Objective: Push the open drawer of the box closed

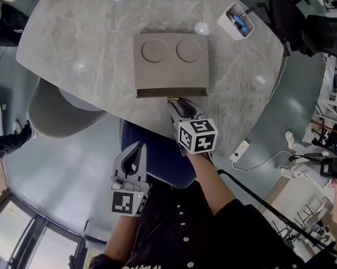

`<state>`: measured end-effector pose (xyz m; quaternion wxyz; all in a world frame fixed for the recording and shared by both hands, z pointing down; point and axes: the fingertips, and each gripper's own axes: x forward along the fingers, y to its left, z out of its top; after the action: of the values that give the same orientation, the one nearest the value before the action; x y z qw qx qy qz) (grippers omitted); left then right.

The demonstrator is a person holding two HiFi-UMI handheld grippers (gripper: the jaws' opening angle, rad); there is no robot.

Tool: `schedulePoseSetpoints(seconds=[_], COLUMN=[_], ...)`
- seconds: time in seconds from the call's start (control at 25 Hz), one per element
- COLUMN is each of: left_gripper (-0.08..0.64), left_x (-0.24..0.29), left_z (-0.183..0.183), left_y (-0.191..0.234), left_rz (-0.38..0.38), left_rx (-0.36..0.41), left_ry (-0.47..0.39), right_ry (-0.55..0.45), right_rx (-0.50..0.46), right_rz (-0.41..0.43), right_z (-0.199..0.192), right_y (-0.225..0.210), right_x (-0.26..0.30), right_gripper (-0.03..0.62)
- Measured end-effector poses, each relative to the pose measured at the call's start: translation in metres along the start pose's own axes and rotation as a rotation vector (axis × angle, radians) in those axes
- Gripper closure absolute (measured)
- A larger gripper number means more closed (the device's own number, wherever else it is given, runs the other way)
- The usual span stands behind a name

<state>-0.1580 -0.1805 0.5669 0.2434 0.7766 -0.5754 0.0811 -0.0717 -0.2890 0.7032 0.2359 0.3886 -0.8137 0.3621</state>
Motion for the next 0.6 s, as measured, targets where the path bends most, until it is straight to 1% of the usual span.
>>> schedulePoseSetpoints(seconds=[0.36, 0.6], left_gripper=[0.541, 0.543], left_x=[0.003, 0.004], left_z=[-0.003, -0.004], left_y=[0.004, 0.005], left_rz=[0.004, 0.007], left_rx=[-0.006, -0.009], left_ry=[0.007, 0.009], right_ry=[-0.023, -0.011], right_rx=[-0.002, -0.008], right_rz=[-0.006, -0.012], right_z=[0.016, 0.019], right_y=[-0.007, -0.011], right_x=[0.012, 0.019], right_gripper=[0.468, 0.468])
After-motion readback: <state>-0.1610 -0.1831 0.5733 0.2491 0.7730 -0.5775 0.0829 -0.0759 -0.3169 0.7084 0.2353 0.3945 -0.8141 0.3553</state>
